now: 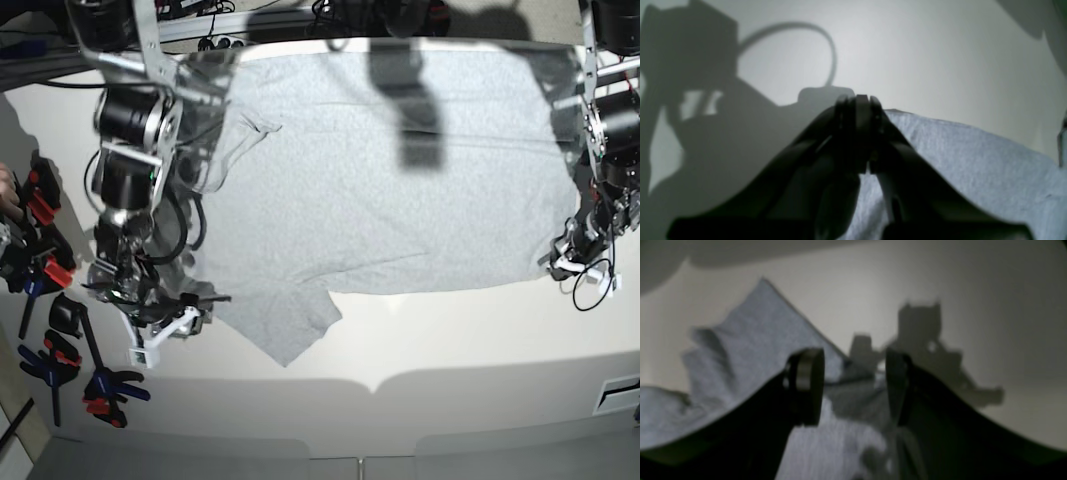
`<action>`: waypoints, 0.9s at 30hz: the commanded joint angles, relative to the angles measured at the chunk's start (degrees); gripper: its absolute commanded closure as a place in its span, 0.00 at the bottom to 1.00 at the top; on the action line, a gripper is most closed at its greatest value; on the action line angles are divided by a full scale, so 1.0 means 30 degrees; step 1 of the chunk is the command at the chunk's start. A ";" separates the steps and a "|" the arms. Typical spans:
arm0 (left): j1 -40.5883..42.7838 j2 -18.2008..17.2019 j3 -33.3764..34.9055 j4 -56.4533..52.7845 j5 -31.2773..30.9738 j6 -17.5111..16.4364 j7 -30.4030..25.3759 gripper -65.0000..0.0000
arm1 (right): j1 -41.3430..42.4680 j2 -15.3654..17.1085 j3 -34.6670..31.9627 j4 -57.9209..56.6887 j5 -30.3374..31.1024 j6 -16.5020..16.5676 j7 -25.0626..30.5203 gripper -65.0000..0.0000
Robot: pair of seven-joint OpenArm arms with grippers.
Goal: Fold the T-shirt properly
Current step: 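Grasp the shirt's side edges with both grippers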
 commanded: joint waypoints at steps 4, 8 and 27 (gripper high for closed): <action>-0.0291 -0.0189 0.0022 0.0051 0.0248 0.0291 0.0488 1.00 | 0.1821 0.0226 -0.0561 -0.4320 -0.2331 0.0408 0.1625 0.57; -0.0291 -0.0175 0.0022 0.0051 0.0233 0.0291 0.0532 1.00 | 0.1253 0.0109 -0.1800 -0.5340 -0.2477 0.0386 0.2273 0.57; -0.0291 -0.0357 0.0022 0.1239 -0.1610 0.0211 0.2878 1.00 | 0.1115 0.0080 -0.4051 -0.2783 -0.1967 0.0393 0.1683 1.00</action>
